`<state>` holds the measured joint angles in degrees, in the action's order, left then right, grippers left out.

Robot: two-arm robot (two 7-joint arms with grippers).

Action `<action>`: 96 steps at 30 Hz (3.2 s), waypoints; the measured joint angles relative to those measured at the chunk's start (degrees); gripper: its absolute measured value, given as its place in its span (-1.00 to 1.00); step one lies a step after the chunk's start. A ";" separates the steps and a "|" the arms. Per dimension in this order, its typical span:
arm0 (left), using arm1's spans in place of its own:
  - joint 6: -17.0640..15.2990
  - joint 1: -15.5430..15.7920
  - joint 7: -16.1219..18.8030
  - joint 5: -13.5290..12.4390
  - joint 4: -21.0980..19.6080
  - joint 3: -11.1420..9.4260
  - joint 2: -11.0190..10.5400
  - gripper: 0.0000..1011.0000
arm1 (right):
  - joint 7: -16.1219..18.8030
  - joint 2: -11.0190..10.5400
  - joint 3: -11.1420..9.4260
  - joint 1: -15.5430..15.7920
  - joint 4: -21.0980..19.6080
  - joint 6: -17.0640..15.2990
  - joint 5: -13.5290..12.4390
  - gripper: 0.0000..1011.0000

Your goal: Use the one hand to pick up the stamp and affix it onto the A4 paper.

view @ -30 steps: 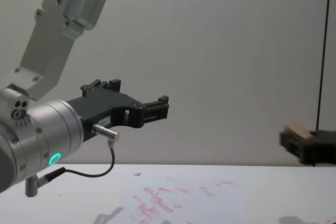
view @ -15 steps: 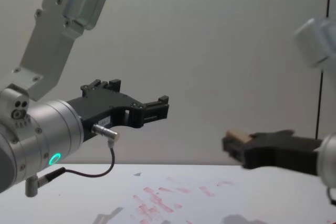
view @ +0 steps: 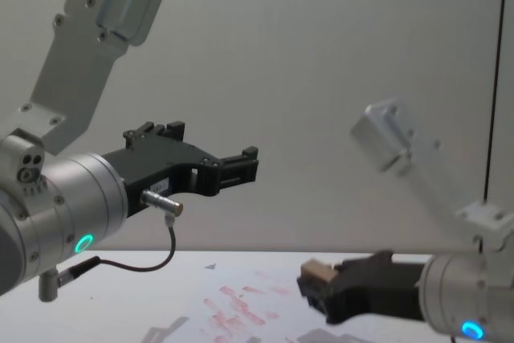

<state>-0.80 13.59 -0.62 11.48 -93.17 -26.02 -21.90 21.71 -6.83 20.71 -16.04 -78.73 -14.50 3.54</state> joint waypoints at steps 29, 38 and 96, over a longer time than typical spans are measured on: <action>0.00 0.00 0.00 0.00 0.00 0.00 0.01 0.98 | -4.05 1.43 1.70 0.04 5.66 -1.93 1.34 -0.56; 0.00 0.00 -0.01 0.00 0.00 0.00 0.00 0.98 | -5.20 1.93 1.13 -0.50 4.47 -0.41 -2.07 -0.56; 0.00 0.00 -0.01 0.00 0.00 0.00 0.00 0.98 | -15.52 -13.87 -10.86 16.85 -19.12 -5.87 -17.63 -0.56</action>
<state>-0.80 13.59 -0.63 11.48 -93.18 -26.03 -21.89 6.19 -20.71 9.85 0.81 -97.86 -20.37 -14.09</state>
